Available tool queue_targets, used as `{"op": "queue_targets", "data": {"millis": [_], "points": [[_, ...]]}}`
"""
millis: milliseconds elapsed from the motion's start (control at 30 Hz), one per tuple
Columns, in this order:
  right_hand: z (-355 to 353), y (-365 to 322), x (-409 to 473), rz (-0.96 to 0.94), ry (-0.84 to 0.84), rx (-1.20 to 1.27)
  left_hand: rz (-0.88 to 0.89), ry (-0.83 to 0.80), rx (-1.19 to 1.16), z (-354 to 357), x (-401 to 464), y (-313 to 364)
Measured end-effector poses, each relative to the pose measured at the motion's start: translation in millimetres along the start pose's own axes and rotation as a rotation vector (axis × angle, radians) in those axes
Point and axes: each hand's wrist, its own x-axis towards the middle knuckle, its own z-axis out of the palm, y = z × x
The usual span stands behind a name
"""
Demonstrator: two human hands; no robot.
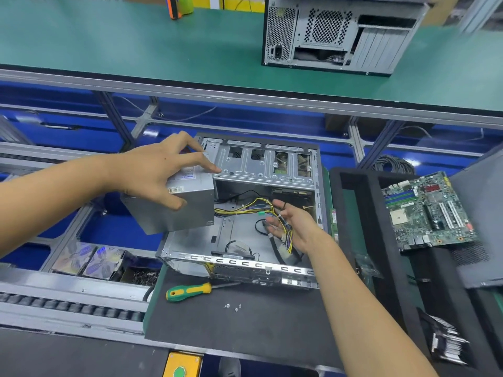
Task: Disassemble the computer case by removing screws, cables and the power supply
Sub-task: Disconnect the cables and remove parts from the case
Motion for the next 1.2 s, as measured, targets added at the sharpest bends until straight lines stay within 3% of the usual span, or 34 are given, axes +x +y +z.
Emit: {"op": "queue_targets", "data": {"millis": [200,267,433,567,667,767,1200], "points": [[-0.5,7.8,-11.5,-0.121,0.064,0.038,-0.045,-0.124,0.156,-6.5,4.8,10.5],[1.7,12.4,-16.6,-0.201,0.099,-0.123,-0.079,-0.178,0.237,-9.3,6.6,16.0],[0.5,23.5,-18.4,-0.367,0.047,-0.508,-0.037,-0.094,0.319,-11.8,7.3,23.5],[-2.9,21.8,-15.0,-0.488,0.170,-0.462,-0.140,-0.101,-0.025,-24.4,6.1,9.1],[-1.6,19.5,-12.8,-0.517,0.124,-0.342,-0.260,-0.140,-0.454,-28.3,0.8,-6.9],[0.3,15.7,-9.8,-0.439,0.082,-0.203,-0.364,-0.128,-0.677,-23.8,-0.8,-27.4],[-0.8,9.1,-1.9,-0.220,0.136,0.074,-0.421,-0.148,-0.780,-16.3,29.4,-61.1]]}}
